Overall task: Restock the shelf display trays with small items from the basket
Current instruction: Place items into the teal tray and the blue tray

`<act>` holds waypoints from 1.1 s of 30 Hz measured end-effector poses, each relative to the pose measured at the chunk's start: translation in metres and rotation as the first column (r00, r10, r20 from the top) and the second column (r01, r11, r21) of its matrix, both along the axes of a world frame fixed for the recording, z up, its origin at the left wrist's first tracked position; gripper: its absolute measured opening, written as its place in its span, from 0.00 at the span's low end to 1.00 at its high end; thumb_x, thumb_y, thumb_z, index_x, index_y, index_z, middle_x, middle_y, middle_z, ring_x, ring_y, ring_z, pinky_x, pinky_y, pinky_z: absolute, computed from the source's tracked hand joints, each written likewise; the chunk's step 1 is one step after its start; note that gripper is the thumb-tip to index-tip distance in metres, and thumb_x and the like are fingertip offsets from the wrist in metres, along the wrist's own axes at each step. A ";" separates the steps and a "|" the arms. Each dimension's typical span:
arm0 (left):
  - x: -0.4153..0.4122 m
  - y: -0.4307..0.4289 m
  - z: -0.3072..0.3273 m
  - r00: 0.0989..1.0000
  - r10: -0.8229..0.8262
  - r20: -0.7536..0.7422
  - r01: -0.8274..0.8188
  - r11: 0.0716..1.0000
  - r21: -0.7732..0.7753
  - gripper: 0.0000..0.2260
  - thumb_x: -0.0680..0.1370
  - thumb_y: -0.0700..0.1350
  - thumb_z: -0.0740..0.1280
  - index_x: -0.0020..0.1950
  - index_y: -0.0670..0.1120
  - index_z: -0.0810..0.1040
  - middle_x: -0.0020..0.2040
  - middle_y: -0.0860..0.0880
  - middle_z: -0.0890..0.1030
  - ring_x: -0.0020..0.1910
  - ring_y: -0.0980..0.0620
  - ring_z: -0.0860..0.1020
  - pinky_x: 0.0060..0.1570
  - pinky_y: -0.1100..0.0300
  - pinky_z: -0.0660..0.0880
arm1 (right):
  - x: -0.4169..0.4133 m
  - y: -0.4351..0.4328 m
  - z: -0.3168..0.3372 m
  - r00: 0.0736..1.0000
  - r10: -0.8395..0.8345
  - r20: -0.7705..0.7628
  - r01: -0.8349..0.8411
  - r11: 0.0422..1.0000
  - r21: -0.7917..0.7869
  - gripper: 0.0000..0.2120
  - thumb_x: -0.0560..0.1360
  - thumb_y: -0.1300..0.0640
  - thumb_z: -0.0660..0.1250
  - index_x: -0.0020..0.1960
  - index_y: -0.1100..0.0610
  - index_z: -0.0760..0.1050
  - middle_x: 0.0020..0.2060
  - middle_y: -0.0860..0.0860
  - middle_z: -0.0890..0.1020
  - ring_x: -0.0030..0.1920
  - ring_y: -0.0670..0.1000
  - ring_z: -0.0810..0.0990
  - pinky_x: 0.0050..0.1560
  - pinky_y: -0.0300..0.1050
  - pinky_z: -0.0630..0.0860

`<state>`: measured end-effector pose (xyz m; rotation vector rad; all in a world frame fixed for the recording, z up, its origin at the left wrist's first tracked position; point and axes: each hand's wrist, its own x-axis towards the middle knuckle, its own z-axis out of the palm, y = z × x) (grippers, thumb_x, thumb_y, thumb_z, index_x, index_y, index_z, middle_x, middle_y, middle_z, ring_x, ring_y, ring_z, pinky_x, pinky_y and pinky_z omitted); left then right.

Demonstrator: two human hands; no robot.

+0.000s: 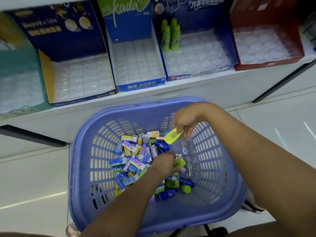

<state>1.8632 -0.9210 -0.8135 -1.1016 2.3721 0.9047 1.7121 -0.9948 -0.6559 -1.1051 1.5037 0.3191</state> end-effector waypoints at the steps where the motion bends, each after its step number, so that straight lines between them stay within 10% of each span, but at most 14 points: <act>1: -0.001 0.004 -0.001 1.000 -0.006 0.014 0.007 1.000 -0.026 0.24 0.72 0.57 0.70 0.60 0.43 0.71 0.56 0.42 0.77 0.56 0.41 0.77 0.49 0.50 0.73 | 0.000 -0.001 0.010 1.000 0.005 0.014 -0.005 1.000 -0.011 0.13 0.77 0.68 0.59 0.60 0.70 0.73 0.35 0.56 0.77 0.28 0.47 0.77 0.30 0.35 0.77; 11: -0.006 0.006 -0.003 0.992 -0.056 0.115 0.066 0.995 -0.082 0.22 0.72 0.53 0.70 0.58 0.40 0.71 0.56 0.40 0.77 0.55 0.41 0.76 0.46 0.52 0.73 | -0.002 0.018 0.074 0.948 -0.170 0.269 0.225 0.956 -0.189 0.05 0.79 0.64 0.61 0.45 0.62 0.73 0.44 0.60 0.82 0.33 0.47 0.83 0.35 0.36 0.79; 16: 0.002 -0.007 0.014 0.967 0.241 -0.081 -0.208 0.933 0.294 0.15 0.73 0.51 0.70 0.32 0.46 0.70 0.30 0.47 0.69 0.32 0.50 0.70 0.33 0.58 0.64 | 0.001 0.027 0.093 0.889 -0.238 0.392 0.320 0.934 -0.157 0.03 0.79 0.65 0.58 0.48 0.61 0.70 0.44 0.63 0.81 0.30 0.48 0.81 0.33 0.37 0.79; 20: -0.001 -0.043 0.078 0.695 0.705 -0.139 -0.419 0.555 0.718 0.12 0.78 0.49 0.61 0.37 0.46 0.71 0.33 0.46 0.70 0.27 0.53 0.67 0.32 0.60 0.66 | 0.011 0.028 0.102 0.768 -0.299 0.567 0.474 0.860 -0.188 0.12 0.79 0.65 0.57 0.61 0.60 0.72 0.42 0.59 0.82 0.29 0.46 0.77 0.32 0.34 0.76; 23: 0.024 -0.082 0.138 0.465 0.874 -0.143 -0.257 0.288 0.922 0.14 0.79 0.46 0.52 0.46 0.42 0.76 0.38 0.47 0.78 0.26 0.56 0.67 0.32 0.62 0.67 | 0.029 0.020 0.108 0.580 -0.315 0.751 0.625 0.764 -0.162 0.16 0.78 0.65 0.57 0.64 0.56 0.73 0.44 0.57 0.83 0.30 0.44 0.72 0.29 0.32 0.69; 29: 0.111 -0.119 0.227 0.173 0.932 -0.319 -0.288 0.358 0.888 0.20 0.78 0.46 0.49 0.48 0.38 0.78 0.27 0.51 0.72 0.24 0.57 0.63 0.24 0.67 0.64 | 0.084 -0.010 0.122 0.089 -0.447 0.890 0.794 0.571 0.207 0.15 0.81 0.50 0.52 0.54 0.54 0.75 0.38 0.54 0.80 0.27 0.43 0.67 0.27 0.31 0.64; 33: 0.154 -0.124 0.256 -0.105 0.891 -0.442 -0.367 0.379 0.850 0.19 0.81 0.47 0.52 0.47 0.39 0.80 0.30 0.50 0.70 0.24 0.58 0.65 0.25 0.68 0.68 | 0.132 -0.035 0.135 -0.096 -0.488 0.867 0.746 0.542 0.387 0.11 0.80 0.59 0.54 0.52 0.63 0.73 0.41 0.59 0.76 0.34 0.47 0.71 0.32 0.32 0.71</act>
